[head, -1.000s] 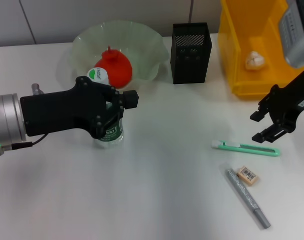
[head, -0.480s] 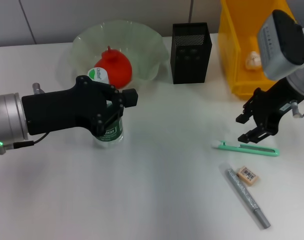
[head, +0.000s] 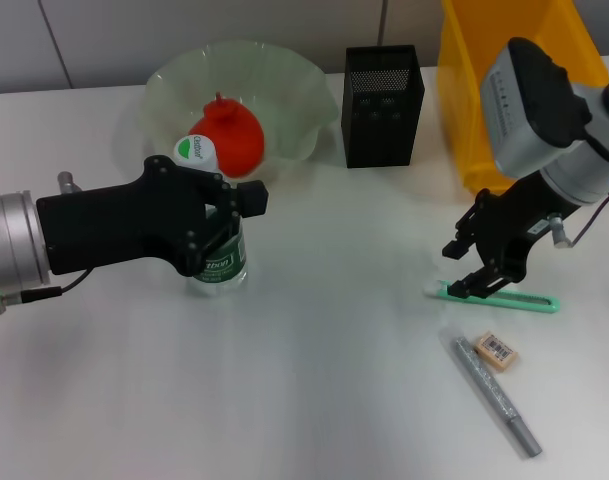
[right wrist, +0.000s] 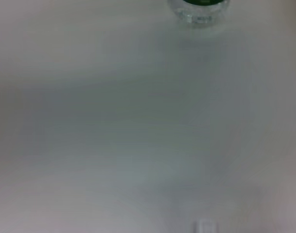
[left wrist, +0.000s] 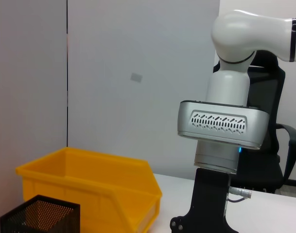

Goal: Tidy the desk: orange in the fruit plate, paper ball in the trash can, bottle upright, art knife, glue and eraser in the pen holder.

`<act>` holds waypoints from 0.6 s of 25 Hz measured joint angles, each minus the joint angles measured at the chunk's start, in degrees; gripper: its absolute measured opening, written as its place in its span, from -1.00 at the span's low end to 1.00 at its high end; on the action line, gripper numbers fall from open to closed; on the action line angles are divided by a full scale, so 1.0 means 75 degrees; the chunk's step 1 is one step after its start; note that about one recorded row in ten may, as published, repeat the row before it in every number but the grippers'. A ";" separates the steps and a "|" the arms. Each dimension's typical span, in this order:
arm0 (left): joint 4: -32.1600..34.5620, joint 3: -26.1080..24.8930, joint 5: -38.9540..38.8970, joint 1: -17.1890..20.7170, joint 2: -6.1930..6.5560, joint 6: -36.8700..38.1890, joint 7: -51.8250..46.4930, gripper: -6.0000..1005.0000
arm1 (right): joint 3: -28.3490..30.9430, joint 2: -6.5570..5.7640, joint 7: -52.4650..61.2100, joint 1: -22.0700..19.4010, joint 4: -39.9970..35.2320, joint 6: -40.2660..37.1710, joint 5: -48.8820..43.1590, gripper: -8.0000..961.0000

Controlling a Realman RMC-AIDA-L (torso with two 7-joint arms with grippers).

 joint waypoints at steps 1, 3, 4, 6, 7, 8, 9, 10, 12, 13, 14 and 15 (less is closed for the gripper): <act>0.0000 0.0000 0.0000 0.0000 0.0000 0.0000 0.0000 -0.95 | -0.0002 0.0028 -0.0008 0.0045 0.0067 0.0007 0.0000 0.01; -0.0025 -0.0008 0.0001 0.0005 0.0000 0.0011 0.0004 -0.95 | -0.0002 0.0039 -0.0009 0.0064 0.0094 0.0008 0.0000 0.00; -0.0025 -0.0008 0.0001 0.0005 0.0000 0.0011 0.0004 -0.95 | -0.0003 0.0055 -0.0009 0.0093 0.0126 0.0011 0.0000 0.00; -0.0030 -0.0015 0.0001 0.0022 0.0000 0.0025 0.0007 -0.95 | -0.0003 0.0070 -0.0011 0.0110 0.0150 0.0013 -0.0001 -0.01; -0.0033 -0.0015 0.0001 0.0037 0.0000 0.0030 0.0008 -0.95 | -0.0002 0.0073 -0.0012 0.0110 0.0162 0.0017 -0.0003 -0.01; -0.0033 -0.0015 0.0001 0.0037 0.0000 0.0030 0.0008 -0.95 | -0.0002 0.0073 -0.0012 0.0110 0.0162 0.0017 -0.0003 -0.02; -0.0033 -0.0015 0.0001 0.0037 0.0000 0.0030 0.0008 -0.95 | -0.0003 0.0084 -0.0013 0.0116 0.0192 0.0033 -0.0017 -0.02; -0.0033 -0.0015 0.0001 0.0046 0.0000 0.0031 0.0021 -0.95 | -0.0003 0.0084 -0.0013 0.0116 0.0192 0.0033 -0.0017 -0.03; -0.0035 -0.0015 0.0001 0.0069 -0.0003 0.0035 0.0081 -0.95 | -0.0003 0.0090 -0.0014 0.0128 0.0226 0.0045 -0.0029 -0.03; -0.0034 -0.0015 0.0001 0.0075 -0.0007 0.0036 0.0088 -0.95 | -0.0002 0.0090 -0.0014 0.0134 0.0239 0.0050 -0.0034 -0.04; -0.0035 -0.0014 0.0001 0.0083 -0.0010 0.0038 0.0090 -0.95 | -0.0002 0.0090 -0.0014 0.0135 0.0246 0.0054 -0.0045 -0.04; -0.0035 -0.0014 0.0001 0.0083 -0.0010 0.0038 0.0090 -0.95 | -0.0002 0.0090 -0.0014 0.0135 0.0246 0.0054 -0.0045 -0.05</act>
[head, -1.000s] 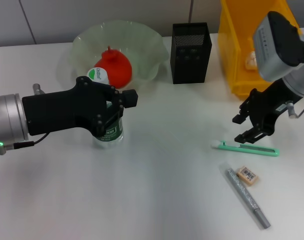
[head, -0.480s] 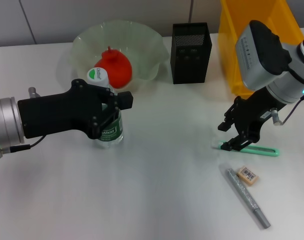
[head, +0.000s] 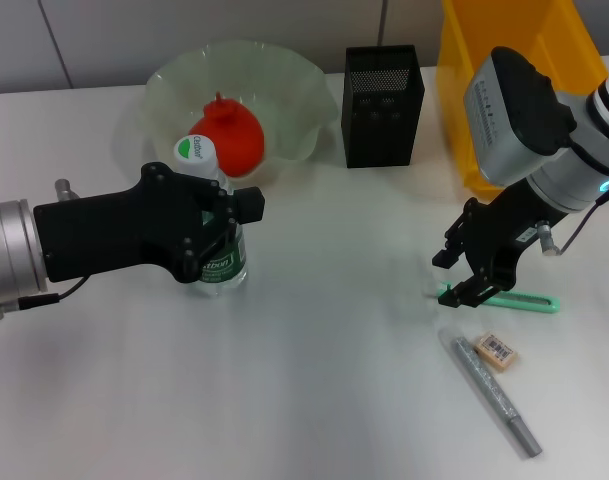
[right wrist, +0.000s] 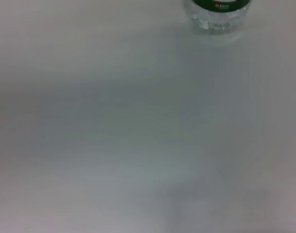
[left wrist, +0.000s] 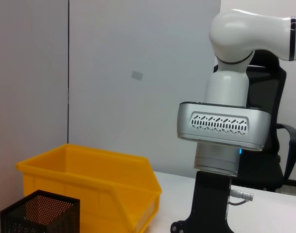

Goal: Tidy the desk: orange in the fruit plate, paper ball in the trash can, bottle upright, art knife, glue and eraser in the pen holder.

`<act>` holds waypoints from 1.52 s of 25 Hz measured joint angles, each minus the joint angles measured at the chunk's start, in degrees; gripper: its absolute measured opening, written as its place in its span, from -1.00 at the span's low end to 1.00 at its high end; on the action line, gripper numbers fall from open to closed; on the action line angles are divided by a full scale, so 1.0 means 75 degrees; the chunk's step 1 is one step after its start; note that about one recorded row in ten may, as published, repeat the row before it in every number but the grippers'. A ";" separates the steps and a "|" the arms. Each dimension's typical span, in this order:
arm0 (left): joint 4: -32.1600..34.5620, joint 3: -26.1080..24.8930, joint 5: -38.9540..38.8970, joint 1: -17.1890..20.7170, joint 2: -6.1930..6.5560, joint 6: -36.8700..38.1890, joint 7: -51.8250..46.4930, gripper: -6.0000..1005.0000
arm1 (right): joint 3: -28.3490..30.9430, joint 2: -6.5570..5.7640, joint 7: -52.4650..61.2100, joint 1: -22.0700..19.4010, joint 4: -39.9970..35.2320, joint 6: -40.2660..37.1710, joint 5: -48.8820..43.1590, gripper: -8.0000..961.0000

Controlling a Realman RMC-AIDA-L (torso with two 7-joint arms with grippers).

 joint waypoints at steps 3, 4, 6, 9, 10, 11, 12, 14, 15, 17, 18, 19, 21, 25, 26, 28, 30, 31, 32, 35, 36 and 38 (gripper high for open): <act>0.0000 0.0000 -0.0002 0.0006 -0.0002 0.0000 0.0000 -0.95 | 0.0000 0.0003 0.0036 -0.0005 0.0006 0.0025 -0.0010 -0.06; 0.0000 0.0000 -0.0004 0.0006 -0.0002 0.0000 0.0002 -0.95 | -0.0004 0.0011 0.0050 -0.0010 0.0012 0.0043 -0.0028 -0.06; 0.0000 0.0000 -0.0005 0.0006 -0.0002 0.0000 0.0004 -0.95 | -0.0010 0.0027 0.0055 -0.0012 0.0014 0.0074 -0.0071 -0.07; -0.0003 0.0000 -0.0010 0.0009 -0.0003 -0.0001 0.0010 -0.95 | -0.0013 0.0064 0.0057 -0.0022 0.0015 0.0129 -0.0143 -0.08; -0.0003 0.0000 -0.0010 0.0009 -0.0003 -0.0001 0.0010 -0.95 | -0.0013 0.0064 0.0057 -0.0022 0.0015 0.0129 -0.0143 -0.09; -0.0018 0.0000 -0.0011 0.0013 -0.0003 0.0000 0.0012 -0.95 | -0.0036 0.0082 0.0057 -0.0035 0.0016 0.0151 -0.0159 -0.09; -0.0038 0.0000 -0.0012 0.0015 -0.0003 -0.0001 0.0014 -0.95 | -0.0036 0.0082 0.0057 -0.0035 0.0016 0.0151 -0.0159 -0.09; -0.0099 -0.0005 -0.0012 0.0017 -0.0003 -0.0001 0.0021 -0.95 | -0.0144 0.0095 0.0071 -0.0027 0.0138 0.0210 -0.0185 -0.10; -0.0099 -0.0005 -0.0012 0.0017 -0.0003 -0.0001 0.0021 -0.95 | -0.0144 0.0095 0.0071 -0.0027 0.0138 0.0210 -0.0185 -0.10; -0.0119 -0.0015 -0.0013 0.0017 -0.0003 0.0000 0.0026 -0.95 | -0.0185 0.0097 0.0082 -0.0003 0.0225 0.0236 -0.0214 -0.11; -0.0134 -0.0019 -0.0017 0.0017 -0.0003 -0.0001 0.0035 -0.95 | -0.0189 0.0097 0.0083 0.0000 0.0251 0.0257 -0.0221 -0.12; -0.0167 -0.0021 -0.0049 0.0017 -0.0003 -0.0001 0.0075 -0.95 | -0.0194 0.0098 0.0084 0.0002 0.0287 0.0302 -0.0223 -0.12; -0.0181 -0.0021 -0.0083 0.0022 -0.0003 -0.0001 0.0091 -0.95 | -0.0195 0.0097 0.0086 0.0007 0.0301 0.0322 -0.0223 -0.13; -0.0200 -0.0034 -0.0129 0.0041 -0.0003 -0.0001 0.0103 -0.95 | -0.0195 0.0096 0.0088 0.0015 0.0305 0.0324 -0.0223 -0.14; -0.0199 -0.0039 -0.0129 0.0040 -0.0003 -0.0001 0.0104 -0.95 | -0.0193 0.0095 0.0089 0.0014 0.0305 0.0324 -0.0223 -0.15; -0.0199 -0.0045 -0.0130 0.0041 -0.0003 -0.0001 0.0105 -0.95 | -0.0193 0.0094 0.0090 0.0015 0.0298 0.0324 -0.0221 -0.16; -0.0200 -0.0048 -0.0130 0.0041 -0.0003 -0.0001 0.0105 -0.95 | -0.0191 0.0092 0.0091 0.0011 0.0286 0.0331 -0.0209 -0.16; -0.0199 -0.0050 -0.0130 0.0041 -0.0003 -0.0001 0.0105 -0.95 | -0.0189 0.0092 0.0092 0.0009 0.0285 0.0347 -0.0207 -0.17; -0.0199 -0.0054 -0.0130 0.0041 -0.0002 -0.0001 0.0105 -0.95 | -0.0189 0.0092 0.0092 0.0009 0.0285 0.0347 -0.0207 -0.17; -0.0223 -0.0059 -0.0130 0.0040 -0.0002 -0.0005 0.0124 -0.95 | -0.0188 0.0092 0.0093 0.0007 0.0296 0.0395 -0.0207 -0.18; -0.0240 -0.0061 -0.0130 0.0040 -0.0002 -0.0005 0.0148 -0.95 | -0.0187 0.0092 0.0093 0.0005 0.0308 0.0416 -0.0213 -0.19; -0.0286 -0.0066 -0.0149 0.0040 0.0000 -0.0006 0.0203 -0.95 | -0.0187 0.0092 0.0093 0.0004 0.0308 0.0423 -0.0218 -0.20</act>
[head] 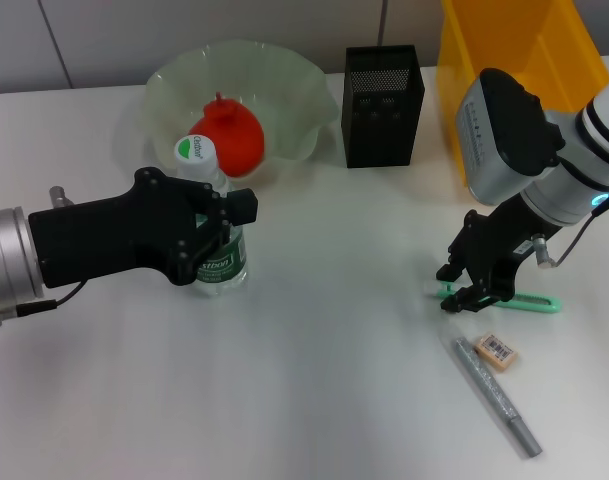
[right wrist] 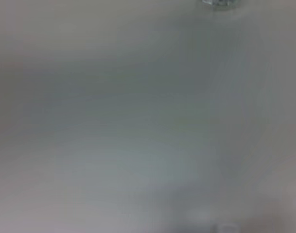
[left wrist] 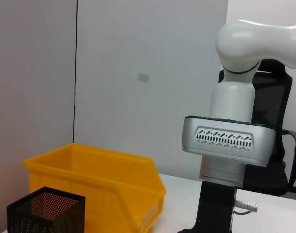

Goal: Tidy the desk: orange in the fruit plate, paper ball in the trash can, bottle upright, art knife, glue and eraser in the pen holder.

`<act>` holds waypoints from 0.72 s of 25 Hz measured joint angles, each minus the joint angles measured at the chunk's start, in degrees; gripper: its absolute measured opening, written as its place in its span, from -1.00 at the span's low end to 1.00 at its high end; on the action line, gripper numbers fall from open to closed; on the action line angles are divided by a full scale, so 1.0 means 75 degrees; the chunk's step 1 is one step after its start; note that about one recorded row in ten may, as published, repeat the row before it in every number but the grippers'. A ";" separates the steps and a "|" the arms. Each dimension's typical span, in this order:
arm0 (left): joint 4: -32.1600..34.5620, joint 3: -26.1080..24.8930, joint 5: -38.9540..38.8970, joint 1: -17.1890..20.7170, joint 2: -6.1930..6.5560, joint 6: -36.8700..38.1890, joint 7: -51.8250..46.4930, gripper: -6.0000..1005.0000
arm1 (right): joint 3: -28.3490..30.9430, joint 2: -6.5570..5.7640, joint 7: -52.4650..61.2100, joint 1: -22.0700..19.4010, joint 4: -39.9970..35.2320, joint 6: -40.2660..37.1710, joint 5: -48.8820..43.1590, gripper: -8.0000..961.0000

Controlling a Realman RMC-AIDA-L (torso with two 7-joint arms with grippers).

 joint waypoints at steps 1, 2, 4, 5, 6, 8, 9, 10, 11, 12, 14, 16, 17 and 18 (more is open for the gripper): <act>-0.0048 -0.0013 -0.0035 0.0000 0.0006 0.0000 0.0023 -0.95 | 0.0000 0.0000 0.0000 -0.0002 0.0000 0.0020 -0.0004 -0.20; -0.0048 -0.0013 -0.0035 0.0000 0.0006 0.0000 0.0023 -0.95 | 0.0000 0.0000 0.0000 -0.0002 0.0000 0.0020 -0.0004 -0.20; -0.0058 -0.0018 -0.0052 0.0000 0.0010 0.0001 0.0023 -0.95 | 0.0000 0.0000 0.0001 -0.0003 0.0000 0.0035 -0.0003 -0.21; -0.0058 -0.0018 -0.0054 0.0000 0.0010 0.0000 0.0023 -0.95 | 0.0000 0.0000 0.0003 -0.0007 0.0000 0.0045 -0.0003 -0.22; -0.0059 -0.0018 -0.0057 0.0000 0.0010 0.0001 0.0023 -0.95 | 0.0000 0.0000 0.0009 -0.0012 0.0000 0.0071 -0.0004 -0.22; -0.0064 -0.0018 -0.0058 0.0000 0.0010 0.0002 0.0023 -0.95 | 0.0000 0.0001 0.0017 -0.0018 -0.0001 0.0102 -0.0003 -0.22; -0.0068 -0.0018 -0.0059 0.0000 0.0009 0.0002 0.0023 -0.95 | 0.0000 0.0001 0.0017 -0.0018 -0.0001 0.0102 -0.0003 -0.22; -0.0072 -0.0018 -0.0059 0.0000 0.0009 0.0003 0.0023 -0.95 | -0.0001 0.0004 0.0029 -0.0021 -0.0001 0.0123 -0.0003 -0.22; -0.0075 -0.0018 -0.0060 0.0000 0.0009 0.0004 0.0023 -0.95 | -0.0001 0.0005 0.0074 -0.0031 -0.0002 0.0187 -0.0003 -0.22; -0.0075 -0.0018 -0.0060 0.0000 0.0009 0.0004 0.0023 -0.95 | -0.0001 0.0005 0.0074 -0.0031 -0.0002 0.0187 -0.0003 -0.25; -0.0080 -0.0015 -0.0061 0.0000 0.0009 0.0006 0.0023 -0.95 | 0.0000 0.0007 0.0133 -0.0036 -0.0003 0.0244 -0.0003 -0.32; -0.0080 -0.0016 -0.0062 0.0000 0.0009 0.0005 0.0023 -0.95 | 0.0000 0.0019 0.0181 -0.0045 -0.0003 0.0280 -0.0004 -0.38; -0.0080 -0.0016 -0.0062 0.0000 0.0009 0.0005 0.0023 -0.95 | 0.0000 0.0019 0.0181 -0.0045 -0.0003 0.0280 -0.0004 -0.41; -0.0080 -0.0016 -0.0062 0.0000 0.0009 0.0005 0.0022 -0.95 | -0.0001 0.0038 0.0187 -0.0049 -0.0003 0.0285 -0.0004 -0.44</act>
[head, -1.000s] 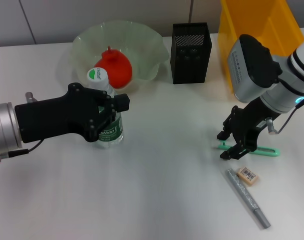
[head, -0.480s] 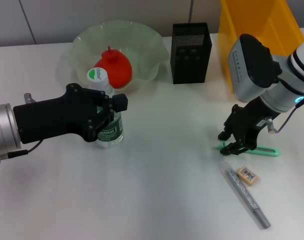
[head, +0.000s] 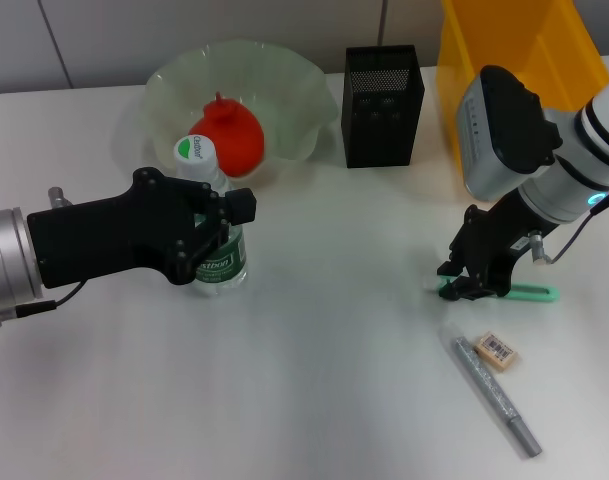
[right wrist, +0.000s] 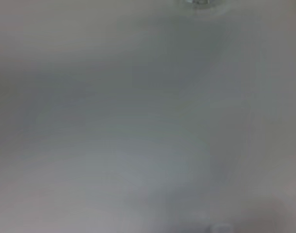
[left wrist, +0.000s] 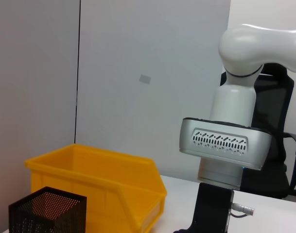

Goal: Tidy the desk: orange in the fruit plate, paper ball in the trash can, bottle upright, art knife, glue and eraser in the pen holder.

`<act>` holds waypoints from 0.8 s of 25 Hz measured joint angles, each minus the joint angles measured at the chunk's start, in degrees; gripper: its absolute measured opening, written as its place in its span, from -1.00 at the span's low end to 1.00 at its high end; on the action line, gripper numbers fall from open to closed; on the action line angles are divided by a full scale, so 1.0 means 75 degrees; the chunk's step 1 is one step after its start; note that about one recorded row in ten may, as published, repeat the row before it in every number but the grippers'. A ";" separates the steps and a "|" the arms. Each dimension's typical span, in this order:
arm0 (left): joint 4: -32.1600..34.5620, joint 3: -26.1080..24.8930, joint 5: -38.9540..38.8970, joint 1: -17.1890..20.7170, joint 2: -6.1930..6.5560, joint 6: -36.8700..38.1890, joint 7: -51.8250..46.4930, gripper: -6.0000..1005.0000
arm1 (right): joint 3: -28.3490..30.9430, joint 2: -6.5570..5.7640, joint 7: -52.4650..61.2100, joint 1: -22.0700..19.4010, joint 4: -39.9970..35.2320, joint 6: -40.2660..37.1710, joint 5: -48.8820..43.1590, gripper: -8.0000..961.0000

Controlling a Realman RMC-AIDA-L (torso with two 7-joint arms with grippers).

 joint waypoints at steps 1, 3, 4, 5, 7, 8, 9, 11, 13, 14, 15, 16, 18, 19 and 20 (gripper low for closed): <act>0.0000 0.0000 0.0000 0.0000 0.0000 0.0000 0.0000 -0.95 | 0.0000 0.0000 0.0000 0.0000 0.0000 0.0000 0.0000 -0.47; 0.0000 0.0000 0.0000 0.0000 0.0000 0.0002 -0.0001 -0.95 | 0.0001 0.0029 0.0048 -0.0009 -0.0010 0.0009 0.0001 -0.52; 0.0000 0.0000 0.0000 0.0000 0.0000 0.0006 -0.0002 -0.95 | 0.0001 0.0029 0.0048 -0.0009 -0.0010 0.0009 0.0001 -0.56; 0.0000 0.0000 0.0000 0.0000 0.0000 0.0009 -0.0002 -0.95 | 0.0000 0.0039 0.0132 -0.0017 -0.0027 0.0020 0.0002 -0.61; -0.0002 0.0000 0.0000 0.0000 0.0001 0.0010 -0.0003 -0.95 | 0.0000 0.0040 0.0166 -0.0018 -0.0032 0.0025 0.0002 -0.60; -0.0006 -0.0006 0.0000 0.0000 0.0007 0.0012 -0.0004 -0.95 | 0.0000 0.0042 0.0233 -0.0019 -0.0039 0.0036 0.0002 -0.60; -0.0006 -0.0006 0.0000 0.0000 0.0007 0.0012 -0.0004 -0.95 | 0.0000 0.0042 0.0233 -0.0019 -0.0039 0.0036 0.0002 -0.60; -0.0008 -0.0042 0.0000 0.0000 0.0010 0.0019 -0.0008 -0.95 | -0.0008 0.0043 0.0295 -0.0021 -0.0040 0.0057 -0.0004 -0.60; -0.0008 -0.0135 0.0000 0.0000 0.0012 0.0063 -0.0015 -0.95 | -0.0085 0.0057 0.0408 -0.0062 -0.0071 0.0073 -0.0016 -0.60; -0.0008 -0.0135 0.0000 0.0000 0.0012 0.0063 -0.0015 -0.95 | -0.0085 0.0057 0.0408 -0.0062 -0.0071 0.0073 -0.0016 -0.60; -0.0008 -0.0135 0.0000 0.0000 0.0012 0.0063 -0.0015 -0.95 | -0.0164 0.0106 0.0497 -0.0165 -0.0215 0.0069 -0.0016 -0.60; -0.0011 -0.0161 0.0000 0.0000 0.0012 0.0083 -0.0018 -0.95 | -0.0164 0.0106 0.0497 -0.0165 -0.0215 0.0069 -0.0016 -0.60; -0.0013 -0.0187 -0.0001 0.0000 0.0016 0.0116 -0.0045 -0.95 | -0.0213 0.0229 0.0626 -0.0380 -0.0614 0.0006 -0.0042 -0.60; -0.0013 -0.0187 -0.0001 0.0000 0.0016 0.0116 -0.0045 -0.95 | -0.0213 0.0229 0.0626 -0.0380 -0.0614 0.0006 -0.0042 -0.60; -0.0011 -0.0199 -0.0003 -0.0001 0.0020 0.0134 -0.0061 -0.95 | -0.0226 0.0251 0.0685 -0.0447 -0.0751 -0.0053 -0.0038 -0.60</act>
